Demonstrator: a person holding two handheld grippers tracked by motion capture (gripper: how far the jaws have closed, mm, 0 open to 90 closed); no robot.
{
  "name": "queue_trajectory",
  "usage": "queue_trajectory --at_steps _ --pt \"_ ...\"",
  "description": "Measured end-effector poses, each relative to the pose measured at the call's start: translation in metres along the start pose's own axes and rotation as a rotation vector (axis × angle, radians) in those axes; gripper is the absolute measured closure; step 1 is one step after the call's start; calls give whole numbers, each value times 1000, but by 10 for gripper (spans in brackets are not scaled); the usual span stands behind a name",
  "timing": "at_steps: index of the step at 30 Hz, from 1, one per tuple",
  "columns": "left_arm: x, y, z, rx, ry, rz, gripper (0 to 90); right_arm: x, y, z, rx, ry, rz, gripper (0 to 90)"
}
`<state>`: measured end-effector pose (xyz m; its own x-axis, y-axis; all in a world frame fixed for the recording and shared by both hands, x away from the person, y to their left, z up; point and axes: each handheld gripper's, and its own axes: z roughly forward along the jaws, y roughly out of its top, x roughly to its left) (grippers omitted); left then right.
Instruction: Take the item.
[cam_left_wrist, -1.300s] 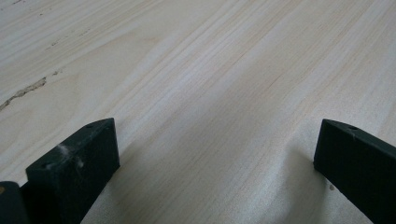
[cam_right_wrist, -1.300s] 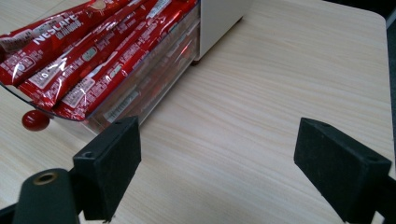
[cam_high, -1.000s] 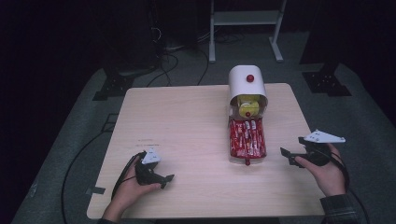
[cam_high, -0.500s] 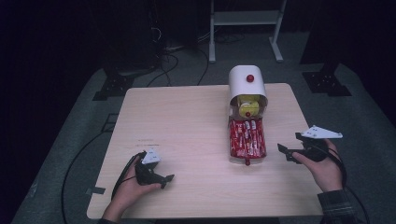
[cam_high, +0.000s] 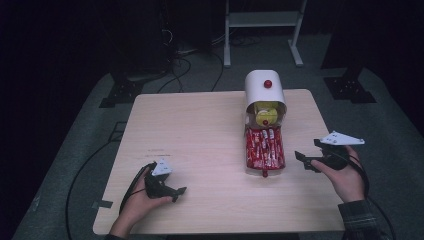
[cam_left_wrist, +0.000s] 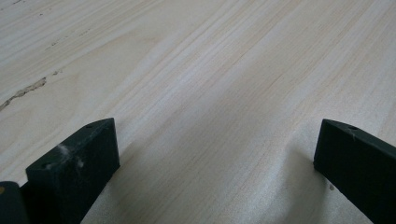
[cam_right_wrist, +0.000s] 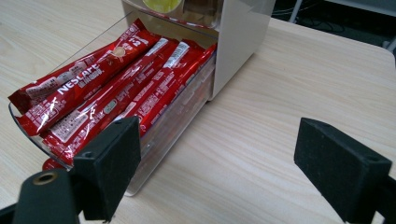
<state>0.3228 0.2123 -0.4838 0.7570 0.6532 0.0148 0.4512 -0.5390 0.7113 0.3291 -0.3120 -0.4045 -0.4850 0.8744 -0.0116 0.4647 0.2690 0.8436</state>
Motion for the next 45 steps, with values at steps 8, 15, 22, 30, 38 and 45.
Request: queue_trajectory --at_steps 8,15,22,30,38,45 --pt "0 0 0 0 0 0 0 2 4 2 -5 9 -4 140" --pt "0 0 0 0 0 0 0 3 8 4 -8 12 -3 140" --pt "0 0 0 0 0 0 0 4 13 6 -12 17 -10 140" --pt "0 0 0 0 0 0 0 8 20 9 -23 26 -16 140" --pt "0 0 0 -1 0 0 0 12 27 13 -30 36 -23 140" --pt "0 0 0 -1 0 0 0 16 31 17 -33 45 -28 140"
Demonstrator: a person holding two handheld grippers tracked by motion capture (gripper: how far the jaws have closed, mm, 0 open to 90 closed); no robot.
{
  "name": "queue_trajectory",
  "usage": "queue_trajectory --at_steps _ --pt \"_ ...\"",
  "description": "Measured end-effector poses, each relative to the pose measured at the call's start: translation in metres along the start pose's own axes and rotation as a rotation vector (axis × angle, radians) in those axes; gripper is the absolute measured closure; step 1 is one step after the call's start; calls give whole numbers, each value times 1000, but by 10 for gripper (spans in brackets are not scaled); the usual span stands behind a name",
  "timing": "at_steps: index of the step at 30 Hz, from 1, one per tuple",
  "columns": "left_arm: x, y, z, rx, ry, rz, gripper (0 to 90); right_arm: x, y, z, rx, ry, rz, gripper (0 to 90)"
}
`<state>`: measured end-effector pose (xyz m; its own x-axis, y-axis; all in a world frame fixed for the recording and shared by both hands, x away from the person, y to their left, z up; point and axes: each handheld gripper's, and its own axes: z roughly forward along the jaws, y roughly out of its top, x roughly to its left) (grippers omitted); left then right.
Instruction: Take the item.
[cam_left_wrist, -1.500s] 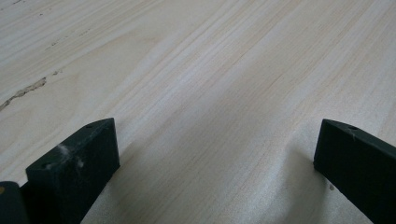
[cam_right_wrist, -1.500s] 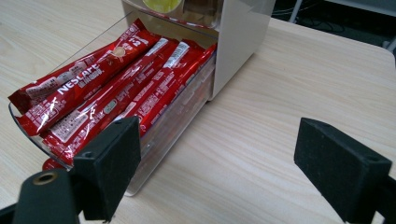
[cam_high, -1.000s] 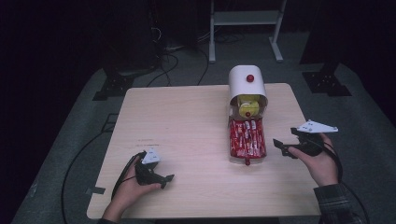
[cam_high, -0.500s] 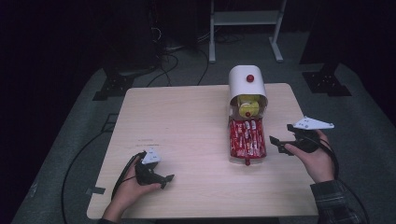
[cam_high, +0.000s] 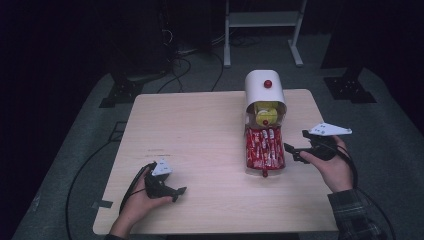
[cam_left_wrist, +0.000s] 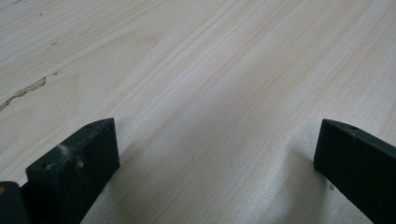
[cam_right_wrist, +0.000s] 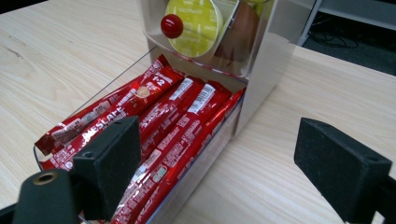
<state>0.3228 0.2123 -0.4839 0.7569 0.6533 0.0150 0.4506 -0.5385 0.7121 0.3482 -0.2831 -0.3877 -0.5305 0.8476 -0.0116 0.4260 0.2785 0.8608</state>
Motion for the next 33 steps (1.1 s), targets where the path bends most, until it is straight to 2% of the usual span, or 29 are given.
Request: queue_trajectory --at_steps 33 --pt "0 0 0 -2 -1 -4 0 12 11 17 0 36 -9 140"
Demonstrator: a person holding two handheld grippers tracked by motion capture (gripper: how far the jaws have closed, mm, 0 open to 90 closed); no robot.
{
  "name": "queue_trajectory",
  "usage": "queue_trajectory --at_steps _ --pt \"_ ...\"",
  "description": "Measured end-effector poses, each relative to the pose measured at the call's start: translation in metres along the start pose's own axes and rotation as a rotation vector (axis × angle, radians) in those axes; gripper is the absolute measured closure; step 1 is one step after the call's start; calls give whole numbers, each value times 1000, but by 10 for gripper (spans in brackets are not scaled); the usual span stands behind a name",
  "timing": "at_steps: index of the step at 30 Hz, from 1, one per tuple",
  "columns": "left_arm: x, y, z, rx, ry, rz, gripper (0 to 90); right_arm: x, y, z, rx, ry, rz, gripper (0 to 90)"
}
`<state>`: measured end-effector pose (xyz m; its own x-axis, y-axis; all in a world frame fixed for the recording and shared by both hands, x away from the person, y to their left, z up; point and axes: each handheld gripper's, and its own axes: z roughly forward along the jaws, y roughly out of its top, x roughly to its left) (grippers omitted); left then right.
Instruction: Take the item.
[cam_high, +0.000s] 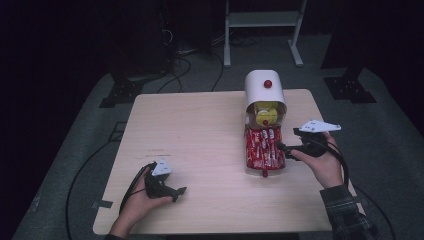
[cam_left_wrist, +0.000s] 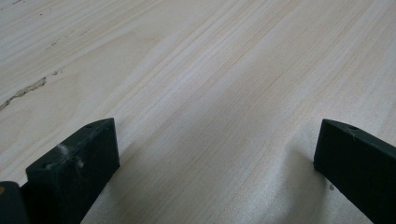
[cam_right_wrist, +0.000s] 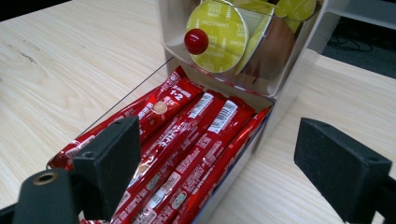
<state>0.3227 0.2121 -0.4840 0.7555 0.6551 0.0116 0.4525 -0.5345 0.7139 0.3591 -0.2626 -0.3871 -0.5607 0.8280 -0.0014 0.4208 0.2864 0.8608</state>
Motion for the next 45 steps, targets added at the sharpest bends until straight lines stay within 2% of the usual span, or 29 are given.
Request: queue_trajectory --at_steps 34,45 --pt "0 0 0 0 0 0 0 13 2 37 36 30 -9 150" --pt "0 0 0 1 0 1 0 18 2 45 49 31 -26 218"
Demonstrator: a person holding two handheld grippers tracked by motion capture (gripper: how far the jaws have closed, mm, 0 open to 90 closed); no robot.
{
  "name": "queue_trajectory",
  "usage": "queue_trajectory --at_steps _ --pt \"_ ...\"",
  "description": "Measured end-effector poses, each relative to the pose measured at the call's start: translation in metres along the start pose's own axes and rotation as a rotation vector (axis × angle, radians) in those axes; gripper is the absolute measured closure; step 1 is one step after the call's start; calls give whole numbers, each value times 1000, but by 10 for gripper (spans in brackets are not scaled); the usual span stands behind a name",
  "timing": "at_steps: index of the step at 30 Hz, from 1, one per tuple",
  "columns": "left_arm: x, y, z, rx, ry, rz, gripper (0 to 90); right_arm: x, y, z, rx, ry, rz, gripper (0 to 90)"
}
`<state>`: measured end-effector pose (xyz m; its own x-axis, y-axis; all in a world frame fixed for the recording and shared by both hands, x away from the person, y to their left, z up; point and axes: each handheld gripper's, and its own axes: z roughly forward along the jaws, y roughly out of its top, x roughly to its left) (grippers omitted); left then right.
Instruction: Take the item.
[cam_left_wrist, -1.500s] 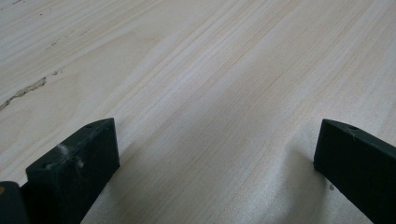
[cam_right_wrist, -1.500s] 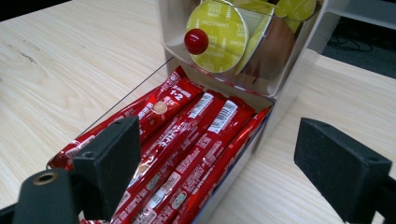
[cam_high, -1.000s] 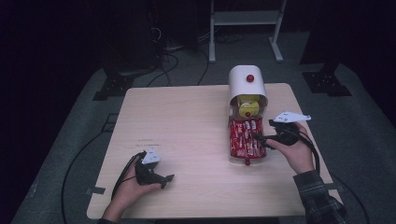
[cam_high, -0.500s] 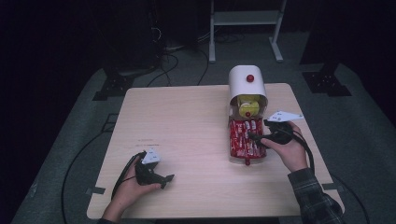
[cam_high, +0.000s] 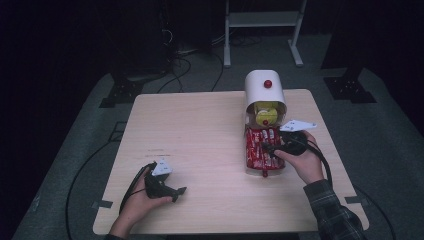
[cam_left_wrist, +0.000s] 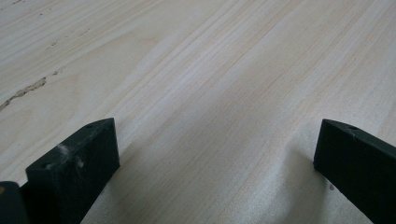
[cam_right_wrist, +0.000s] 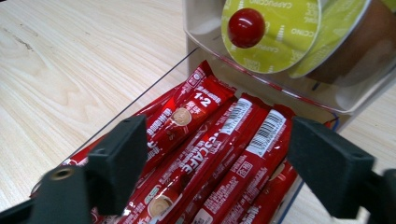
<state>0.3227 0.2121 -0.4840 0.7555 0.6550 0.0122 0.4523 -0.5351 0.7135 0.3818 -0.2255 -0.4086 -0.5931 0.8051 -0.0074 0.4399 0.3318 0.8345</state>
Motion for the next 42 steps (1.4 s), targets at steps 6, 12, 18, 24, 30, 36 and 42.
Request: queue_trajectory --at_steps 6,12,18,24,30,36,42 --pt "0 0 0 0 0 0 0 2 -1 3 5 11 -11 324" --pt "0 0 0 3 0 4 0 1 -2 7 12 13 -11 379" --pt "0 0 0 3 0 3 0 -1 -7 12 13 15 2 451" --pt "0 0 0 3 0 3 0 -2 -9 12 15 25 14 522" --pt "0 0 0 4 -1 3 0 -4 -11 13 20 21 32 591" --pt "0 0 0 4 -1 3 0 -5 -12 12 32 28 71 681" --pt "0 0 0 3 0 4 0 -8 -13 10 45 33 115 795"
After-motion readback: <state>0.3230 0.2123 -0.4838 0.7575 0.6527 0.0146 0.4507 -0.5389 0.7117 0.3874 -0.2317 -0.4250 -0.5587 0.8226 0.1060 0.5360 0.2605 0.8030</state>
